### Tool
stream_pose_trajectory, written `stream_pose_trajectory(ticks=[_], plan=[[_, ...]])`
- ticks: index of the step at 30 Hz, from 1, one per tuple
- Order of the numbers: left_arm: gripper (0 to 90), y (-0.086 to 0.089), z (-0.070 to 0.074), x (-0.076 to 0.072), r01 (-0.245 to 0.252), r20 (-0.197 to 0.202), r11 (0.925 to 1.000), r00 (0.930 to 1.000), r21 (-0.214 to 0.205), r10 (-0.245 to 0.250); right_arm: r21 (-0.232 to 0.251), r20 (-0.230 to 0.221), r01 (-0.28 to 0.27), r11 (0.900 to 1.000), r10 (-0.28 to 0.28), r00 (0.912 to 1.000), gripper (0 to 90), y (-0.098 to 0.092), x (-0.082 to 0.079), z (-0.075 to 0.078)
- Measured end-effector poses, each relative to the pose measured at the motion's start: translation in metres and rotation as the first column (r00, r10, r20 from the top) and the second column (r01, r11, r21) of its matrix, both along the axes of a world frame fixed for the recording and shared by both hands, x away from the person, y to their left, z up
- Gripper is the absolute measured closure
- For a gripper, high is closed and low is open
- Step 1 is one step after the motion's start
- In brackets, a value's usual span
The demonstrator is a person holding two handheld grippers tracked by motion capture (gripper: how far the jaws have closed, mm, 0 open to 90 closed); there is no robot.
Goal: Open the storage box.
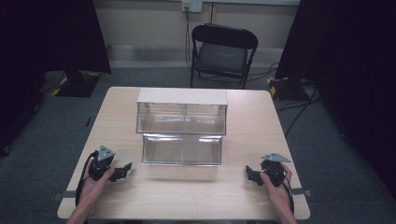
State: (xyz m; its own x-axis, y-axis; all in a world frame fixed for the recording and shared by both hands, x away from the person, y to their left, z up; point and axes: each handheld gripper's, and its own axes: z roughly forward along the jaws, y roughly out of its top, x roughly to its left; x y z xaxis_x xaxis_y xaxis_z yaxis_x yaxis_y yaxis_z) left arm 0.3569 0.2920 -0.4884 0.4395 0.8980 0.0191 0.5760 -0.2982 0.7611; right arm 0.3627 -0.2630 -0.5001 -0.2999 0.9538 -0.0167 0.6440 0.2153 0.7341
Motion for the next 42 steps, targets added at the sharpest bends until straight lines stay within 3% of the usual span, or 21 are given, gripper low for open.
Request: stream_pose_trajectory(ticks=[3, 12, 18, 20, 26, 42], plan=[[16.5, -0.004, 0.005, -0.003, 0.031, 0.019, 0.9990, 0.9994, -0.031, -0.030, 0.000, 0.000, 0.000, 1.0000, 0.000, 1.0000, 11.7, 0.000, 0.000, 0.000], [16.3, -0.015, 0.013, -0.008, 0.088, 0.030, 0.9953, 0.9958, -0.041, -0.087, 0.000, 0.000, 0.000, 1.0000, 0.000, 1.0000, 11.7, 0.000, 0.000, 0.000], [16.4, -0.024, 0.016, -0.012, 0.134, 0.022, 0.9892, 0.9908, -0.059, -0.133, 0.000, 0.000, 0.000, 1.0000, 0.000, 1.0000, 11.7, 0.000, 0.000, 0.000], [16.4, -0.028, 0.018, -0.013, 0.152, 0.038, 0.9859, 0.9881, -0.070, -0.149, 0.000, 0.000, 0.000, 1.0000, 0.000, 1.0000, 11.7, 0.000, 0.000, 0.000], [17.9, -0.033, 0.020, -0.013, 0.162, 0.034, 0.9803, 0.9867, -0.114, -0.159, 0.000, 0.000, 0.000, 1.0000, 0.000, 1.0000, 11.7, 0.000, 0.000, 0.000], [16.2, -0.045, 0.021, -0.007, 0.189, 0.052, 0.9765, 0.9814, -0.103, -0.185, 0.001, -0.001, 0.000, 1.0000, 0.000, 1.0000, 11.2, 0.000, 0.000, 0.000]])
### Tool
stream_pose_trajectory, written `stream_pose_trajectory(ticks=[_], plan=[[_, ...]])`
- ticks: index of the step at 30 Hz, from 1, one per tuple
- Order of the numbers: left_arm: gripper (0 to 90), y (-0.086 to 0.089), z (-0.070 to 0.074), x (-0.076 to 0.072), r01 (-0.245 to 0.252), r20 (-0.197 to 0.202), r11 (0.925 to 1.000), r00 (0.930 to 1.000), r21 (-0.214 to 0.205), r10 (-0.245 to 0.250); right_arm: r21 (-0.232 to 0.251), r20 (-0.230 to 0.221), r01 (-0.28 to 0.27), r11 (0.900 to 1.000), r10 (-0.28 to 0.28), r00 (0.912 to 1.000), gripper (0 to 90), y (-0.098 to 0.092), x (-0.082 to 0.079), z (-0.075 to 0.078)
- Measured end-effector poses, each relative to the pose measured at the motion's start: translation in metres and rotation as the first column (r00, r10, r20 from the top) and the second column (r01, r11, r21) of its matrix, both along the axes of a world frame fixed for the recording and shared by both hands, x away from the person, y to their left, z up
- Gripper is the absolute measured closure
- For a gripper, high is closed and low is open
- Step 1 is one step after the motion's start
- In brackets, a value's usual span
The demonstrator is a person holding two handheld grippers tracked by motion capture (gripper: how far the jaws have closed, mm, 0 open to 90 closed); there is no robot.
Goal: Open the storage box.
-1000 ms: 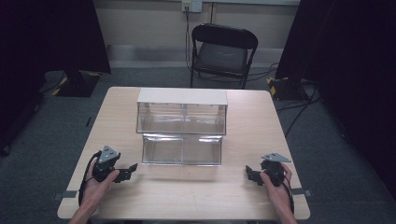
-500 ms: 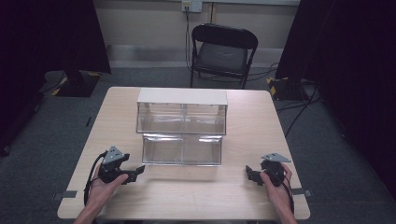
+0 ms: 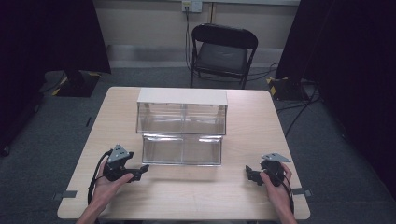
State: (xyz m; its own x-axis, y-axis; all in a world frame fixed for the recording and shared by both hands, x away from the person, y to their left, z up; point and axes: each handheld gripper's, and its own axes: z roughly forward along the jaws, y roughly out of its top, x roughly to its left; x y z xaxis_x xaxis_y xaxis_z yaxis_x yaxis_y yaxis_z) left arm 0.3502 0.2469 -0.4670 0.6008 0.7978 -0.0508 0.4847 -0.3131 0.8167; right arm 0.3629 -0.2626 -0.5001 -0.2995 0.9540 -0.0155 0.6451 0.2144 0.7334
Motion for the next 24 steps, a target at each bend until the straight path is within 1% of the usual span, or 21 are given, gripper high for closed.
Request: stream_pose_trajectory(ticks=[1, 3, 4, 5, 7, 9, 10, 12, 14, 15, 24], plan=[[16.2, -0.0024, 0.0001, -0.0002, 0.002, -0.002, 1.0000, 1.0000, -0.010, -0.002, 0.000, 0.000, 0.000, 1.0000, 0.000, 1.0000, 11.3, 0.0000, 0.0000, 0.0000], [16.2, -0.0031, 0.0005, 0.0000, 0.010, 0.005, 0.9999, 0.9999, -0.010, -0.010, 0.000, 0.000, 0.000, 1.0000, 0.000, 1.0000, 11.2, 0.0000, 0.0000, 0.0000], [16.2, -0.0046, 0.0012, -0.0003, 0.022, 0.000, 0.9991, 0.9998, -0.036, -0.022, 0.000, 0.000, 0.000, 1.0000, 0.000, 1.0000, 11.2, 0.0000, 0.0000, 0.0000], [15.9, -0.0055, 0.0013, -0.0003, 0.023, -0.008, 0.9984, 0.9997, -0.051, -0.024, 0.000, 0.000, 0.000, 1.0000, 0.000, 1.0000, 11.2, 0.0000, 0.0000, 0.0000], [15.9, -0.0067, 0.0010, -0.0002, 0.022, -0.004, 0.9985, 0.9997, -0.049, -0.022, 0.000, 0.000, 0.000, 1.0000, 0.000, 1.0000, 11.2, 0.0001, 0.0001, 0.0000], [15.6, -0.0083, 0.0003, 0.0000, 0.018, 0.007, 0.9995, 0.9998, -0.027, -0.017, -0.001, 0.001, 0.000, 1.0000, 0.000, 1.0000, 11.2, 0.0000, 0.0001, 0.0000], [15.5, -0.0083, 0.0003, 0.0000, 0.018, 0.007, 0.9995, 0.9998, -0.027, -0.017, -0.001, 0.001, 0.000, 1.0000, 0.000, 1.0000, 11.2, 0.0000, 0.0001, 0.0000], [15.5, -0.0085, -0.0001, 0.0004, 0.020, 0.006, 0.9993, 0.9998, -0.032, -0.019, -0.001, 0.001, 0.000, 1.0000, 0.000, 1.0000, 11.2, 0.0000, 0.0001, 0.0000], [15.5, -0.0085, 0.0008, 0.0000, 0.026, -0.004, 0.9985, 0.9997, -0.049, -0.026, -0.001, 0.001, -0.001, 1.0000, 0.001, 1.0000, 11.2, 0.0000, 0.0001, 0.0000], [16.2, -0.0097, 0.0010, -0.0007, 0.031, -0.002, 0.9977, 0.9995, -0.059, -0.031, -0.001, 0.001, -0.001, 1.0000, 0.001, 1.0000, 11.2, 0.0000, 0.0001, 0.0000], [17.8, -0.0094, 0.0025, -0.0022, 0.040, 0.002, 0.9976, 0.9992, -0.056, -0.040, 0.000, 0.000, 0.000, 1.0000, 0.000, 1.0000, 11.2, 0.0001, 0.0001, 0.0000]])
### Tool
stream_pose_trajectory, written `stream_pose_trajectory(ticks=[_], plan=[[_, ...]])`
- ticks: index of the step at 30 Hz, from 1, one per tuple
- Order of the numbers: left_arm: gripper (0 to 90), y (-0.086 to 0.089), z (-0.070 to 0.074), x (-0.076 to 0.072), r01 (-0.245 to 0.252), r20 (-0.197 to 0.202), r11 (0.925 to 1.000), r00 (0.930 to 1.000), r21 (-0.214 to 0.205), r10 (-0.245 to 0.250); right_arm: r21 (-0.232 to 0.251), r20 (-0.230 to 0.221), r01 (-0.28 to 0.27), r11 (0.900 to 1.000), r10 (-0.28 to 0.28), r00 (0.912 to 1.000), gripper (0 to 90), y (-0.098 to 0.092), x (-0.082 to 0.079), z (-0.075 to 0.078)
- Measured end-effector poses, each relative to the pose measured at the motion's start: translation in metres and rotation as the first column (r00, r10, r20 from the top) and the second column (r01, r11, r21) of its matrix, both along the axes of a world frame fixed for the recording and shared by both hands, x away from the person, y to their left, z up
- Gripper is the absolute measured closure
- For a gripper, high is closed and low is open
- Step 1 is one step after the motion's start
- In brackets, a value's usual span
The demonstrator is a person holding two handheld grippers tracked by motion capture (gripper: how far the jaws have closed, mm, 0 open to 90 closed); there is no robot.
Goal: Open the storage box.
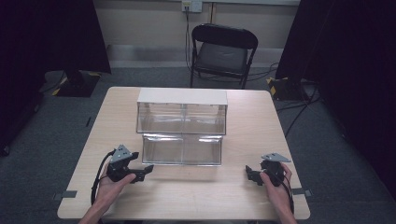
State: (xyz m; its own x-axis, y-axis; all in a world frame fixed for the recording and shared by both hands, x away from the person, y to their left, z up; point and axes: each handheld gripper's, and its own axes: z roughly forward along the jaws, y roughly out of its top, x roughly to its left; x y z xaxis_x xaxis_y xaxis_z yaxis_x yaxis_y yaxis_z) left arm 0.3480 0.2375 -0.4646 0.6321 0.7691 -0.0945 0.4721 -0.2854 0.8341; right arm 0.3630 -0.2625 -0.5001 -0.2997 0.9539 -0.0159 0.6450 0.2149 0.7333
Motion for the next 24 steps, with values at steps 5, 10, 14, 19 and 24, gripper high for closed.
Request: stream_pose_trajectory(ticks=[5, 10, 14, 19, 24], plan=[[18.9, 0.0018, 0.0011, -0.0018, 0.005, 0.000, 0.9999, 1.0000, -0.015, -0.005, 0.000, 0.000, 0.000, 1.0000, 0.000, 1.0000, 11.2, 0.0000, 0.0000, 0.0000], [19.0, 0.0036, 0.0010, -0.0023, 0.003, 0.001, 0.9999, 1.0000, -0.015, -0.003, 0.000, 0.000, 0.000, 1.0000, 0.000, 1.0000, 11.2, 0.0000, 0.0000, 0.0000], [19.1, 0.0038, 0.0013, -0.0029, 0.005, 0.007, 0.9998, 1.0000, -0.018, -0.005, 0.000, 0.000, 0.000, 1.0000, 0.000, 1.0000, 11.2, 0.0000, 0.0000, 0.0000], [18.2, 0.0047, 0.0019, -0.0036, 0.009, 0.014, 0.9997, 0.9999, -0.022, -0.008, 0.000, 0.001, 0.000, 1.0000, 0.000, 1.0000, 11.2, 0.0000, 0.0000, 0.0000], [18.1, 0.0043, 0.0024, -0.0039, 0.010, 0.018, 0.9997, 0.9998, -0.024, -0.009, 0.000, 0.000, 0.000, 1.0000, 0.000, 1.0000, 11.2, 0.0000, 0.0000, 0.0000]])
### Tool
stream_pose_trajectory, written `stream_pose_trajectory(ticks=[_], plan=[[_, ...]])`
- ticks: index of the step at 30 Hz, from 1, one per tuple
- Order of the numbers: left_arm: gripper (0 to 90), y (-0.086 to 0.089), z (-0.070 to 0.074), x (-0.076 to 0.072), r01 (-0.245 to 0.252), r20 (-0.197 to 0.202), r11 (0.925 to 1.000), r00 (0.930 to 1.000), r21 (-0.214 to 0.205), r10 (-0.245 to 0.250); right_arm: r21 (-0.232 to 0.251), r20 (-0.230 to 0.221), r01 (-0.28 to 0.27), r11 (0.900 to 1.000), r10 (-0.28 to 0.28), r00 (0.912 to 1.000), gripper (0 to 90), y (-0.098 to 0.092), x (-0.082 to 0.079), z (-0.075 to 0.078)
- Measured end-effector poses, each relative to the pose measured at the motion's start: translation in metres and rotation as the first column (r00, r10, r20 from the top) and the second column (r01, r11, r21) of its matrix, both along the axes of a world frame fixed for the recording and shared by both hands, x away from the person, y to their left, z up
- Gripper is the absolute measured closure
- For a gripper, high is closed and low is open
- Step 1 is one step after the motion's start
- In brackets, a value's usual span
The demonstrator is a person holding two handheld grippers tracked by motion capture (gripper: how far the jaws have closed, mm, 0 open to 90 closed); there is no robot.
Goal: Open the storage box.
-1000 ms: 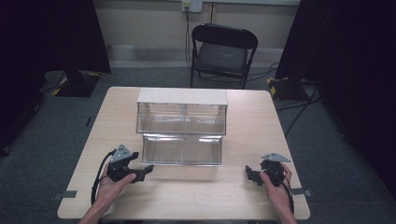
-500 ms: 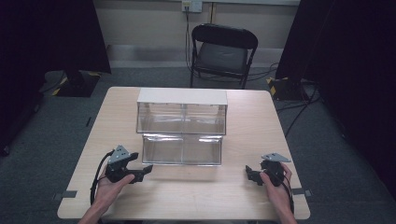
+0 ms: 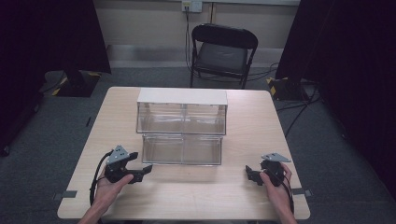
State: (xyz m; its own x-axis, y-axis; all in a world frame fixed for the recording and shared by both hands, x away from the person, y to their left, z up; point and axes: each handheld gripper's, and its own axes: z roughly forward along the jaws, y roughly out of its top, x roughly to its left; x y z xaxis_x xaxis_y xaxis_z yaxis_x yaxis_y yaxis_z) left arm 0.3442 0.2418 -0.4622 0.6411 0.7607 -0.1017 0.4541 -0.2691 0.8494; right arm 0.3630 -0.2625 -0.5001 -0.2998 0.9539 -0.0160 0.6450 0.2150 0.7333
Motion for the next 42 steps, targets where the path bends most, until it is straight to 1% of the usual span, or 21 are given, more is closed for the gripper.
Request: stream_pose_trajectory(ticks=[9, 10, 11, 18, 20, 21, 23, 26, 28, 30, 31, 33, 34, 36, 38, 39, 41, 42], plan=[[17.7, -0.0013, 0.0010, -0.0002, 0.005, 0.006, 1.0000, 1.0000, -0.003, -0.005, 0.000, 0.000, 0.000, 1.0000, 0.000, 1.0000, 11.2, 0.0000, 0.0000, 0.0000], [17.5, -0.0023, 0.0016, -0.0005, 0.001, 0.008, 0.9999, 1.0000, 0.017, -0.001, 0.000, 0.001, 0.000, 1.0000, 0.000, 1.0000, 11.2, 0.0000, 0.0000, 0.0000], [17.5, -0.0034, 0.0012, -0.0007, -0.002, 0.008, 0.9999, 1.0000, 0.010, 0.002, 0.000, 0.001, 0.000, 1.0000, 0.000, 1.0000, 11.2, 0.0000, 0.0000, 0.0000], [17.5, -0.0044, 0.0029, -0.0011, 0.003, 0.014, 0.9999, 0.9999, 0.015, -0.003, 0.000, 0.001, 0.000, 1.0000, 0.000, 1.0000, 11.2, 0.0000, 0.0000, 0.0000], [17.3, -0.0038, 0.0034, -0.0010, 0.006, 0.013, 0.9999, 0.9999, 0.013, -0.006, 0.000, 0.001, 0.000, 1.0000, 0.000, 1.0000, 11.2, 0.0000, 0.0000, 0.0000], [17.3, -0.0038, 0.0034, -0.0012, 0.006, 0.011, 1.0000, 0.9999, 0.005, -0.006, 0.000, 0.001, 0.000, 1.0000, 0.000, 1.0000, 11.2, 0.0000, 0.0000, 0.0000], [17.1, -0.0038, 0.0036, -0.0014, 0.005, 0.020, 1.0000, 0.9998, 0.006, -0.005, 0.000, 0.001, 0.000, 1.0000, 0.000, 1.0000, 11.2, 0.0000, 0.0000, 0.0000], [16.9, -0.0037, 0.0042, -0.0020, 0.006, 0.013, 1.0000, 0.9999, 0.003, -0.006, 0.000, 0.001, 0.000, 1.0000, 0.000, 1.0000, 11.2, 0.0000, 0.0001, 0.0000], [16.8, -0.0034, 0.0043, -0.0017, 0.010, 0.017, 1.0000, 0.9998, 0.000, -0.010, 0.000, 0.001, 0.000, 1.0000, 0.000, 1.0000, 11.2, -0.0001, 0.0001, 0.0000], [16.8, -0.0031, 0.0050, -0.0019, 0.010, 0.018, 0.9999, 0.9998, 0.007, -0.010, 0.000, 0.001, 0.000, 1.0000, 0.000, 1.0000, 11.2, 0.0000, 0.0001, 0.0000], [16.7, -0.0035, 0.0053, -0.0019, 0.012, 0.019, 0.9999, 0.9997, -0.002, -0.012, 0.000, 0.001, 0.000, 1.0000, 0.000, 1.0000, 11.2, 0.0000, 0.0001, 0.0000], [16.7, -0.0037, 0.0053, -0.0020, 0.012, 0.022, 0.9999, 0.9997, -0.005, -0.012, 0.000, 0.000, 0.000, 1.0000, 0.000, 1.0000, 11.2, 0.0000, 0.0001, 0.0000], [16.6, -0.0033, 0.0058, -0.0021, 0.014, 0.024, 0.9999, 0.9996, 0.002, -0.015, 0.000, 0.000, 0.000, 1.0000, 0.000, 1.0000, 11.2, 0.0000, 0.0001, 0.0000], [16.6, -0.0032, 0.0061, -0.0022, 0.015, 0.023, 0.9999, 0.9996, 0.000, -0.015, 0.000, 0.000, 0.000, 1.0000, 0.000, 1.0000, 11.2, -0.0001, 0.0001, 0.0000], [17.0, -0.0033, 0.0068, -0.0025, 0.002, 0.025, 1.0000, 0.9997, -0.006, -0.002, 0.000, 0.000, 0.000, 1.0000, 0.000, 1.0000, 11.2, 0.0000, 0.0000, 0.0000], [17.0, -0.0026, 0.0072, -0.0020, -0.001, 0.029, 0.9998, 0.9996, -0.018, 0.002, 0.000, 0.000, 0.000, 1.0000, 0.000, 1.0000, 11.2, -0.0001, 0.0001, 0.0000], [17.0, -0.0015, 0.0082, -0.0017, -0.010, 0.034, 0.9996, 0.9994, -0.027, 0.010, 0.000, 0.000, 0.000, 1.0000, 0.000, 1.0000, 11.2, 0.0000, 0.0001, 0.0000], [16.9, -0.0010, 0.0086, -0.0015, -0.012, 0.030, 0.9995, 0.9995, -0.028, 0.013, 0.000, 0.000, 0.000, 1.0000, 0.000, 1.0000, 11.2, 0.0000, 0.0000, 0.0000]])
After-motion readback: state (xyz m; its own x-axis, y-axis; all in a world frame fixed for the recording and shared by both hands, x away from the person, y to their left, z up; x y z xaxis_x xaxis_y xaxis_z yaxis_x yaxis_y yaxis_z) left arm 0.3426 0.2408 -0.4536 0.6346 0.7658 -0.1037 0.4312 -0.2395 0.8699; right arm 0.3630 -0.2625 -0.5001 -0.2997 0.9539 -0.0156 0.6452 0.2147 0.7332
